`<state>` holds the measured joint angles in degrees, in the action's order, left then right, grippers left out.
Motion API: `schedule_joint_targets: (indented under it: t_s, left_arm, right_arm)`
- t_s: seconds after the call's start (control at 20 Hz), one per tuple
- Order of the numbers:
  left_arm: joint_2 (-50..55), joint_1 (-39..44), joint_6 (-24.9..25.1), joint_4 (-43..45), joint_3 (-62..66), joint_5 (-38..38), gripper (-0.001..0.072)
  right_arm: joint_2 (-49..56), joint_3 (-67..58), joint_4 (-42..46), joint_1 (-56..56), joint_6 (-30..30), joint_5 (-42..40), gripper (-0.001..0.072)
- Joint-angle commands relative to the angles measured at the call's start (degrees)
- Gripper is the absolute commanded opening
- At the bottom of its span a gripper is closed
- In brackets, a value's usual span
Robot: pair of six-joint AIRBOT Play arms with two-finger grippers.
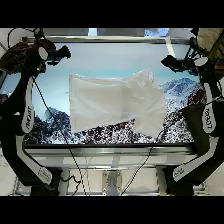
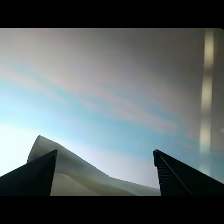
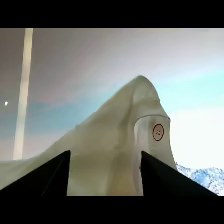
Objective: Fold the shirts.
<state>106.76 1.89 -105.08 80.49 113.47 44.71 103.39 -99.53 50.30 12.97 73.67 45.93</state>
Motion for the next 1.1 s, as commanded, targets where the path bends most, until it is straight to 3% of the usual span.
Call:
schedule_joint_targets:
  t_s: [0.0,0.15,0.25,0.4,0.55,0.7,0.85,1.05]
  left_arm:
    - [-1.38,-1.22,2.84,3.78,4.02,10.91,0.0694]
    - [-6.51,-3.37,3.10,11.56,1.27,28.72,0.0693]
    - [-12.70,-3.69,2.99,14.73,-7.04,33.42,0.0693]
    - [-29.29,-3.67,1.95,12.09,-32.92,25.27,0.0693]
    - [-47.08,-3.67,-7.34,10.38,-63.06,18.99,0.0692]
    - [-58.95,-3.67,-9.40,-1.84,-82.79,16.74,0.0692]
    - [-65.99,-3.67,-9.35,-11.41,-90.29,13.22,0.0693]
    - [-67.87,-3.67,-9.38,-12.72,-89.72,6.60,0.0693]
  right_arm:
    - [-2.16,-0.02,7.17,5.86,3.02,11.30,0.0468]
    - [-4.61,1.05,15.80,12.70,0.70,31.32,0.0420]
    - [-8.07,7.21,13.88,17.18,-3.89,37.79,0.0362]
    - [-15.85,24.17,7.26,23.17,-9.73,35.45,0.0363]
    - [-19.67,38.10,-4.46,26.25,-15.98,30.93,0.0364]
    - [-19.67,44.74,-5.64,25.14,-16.37,28.76,0.0364]
    - [-19.67,49.92,-4.81,23.67,-16.39,22.12,0.0365]
    - [-19.65,53.68,-4.92,20.41,-17.20,12.44,0.0385]
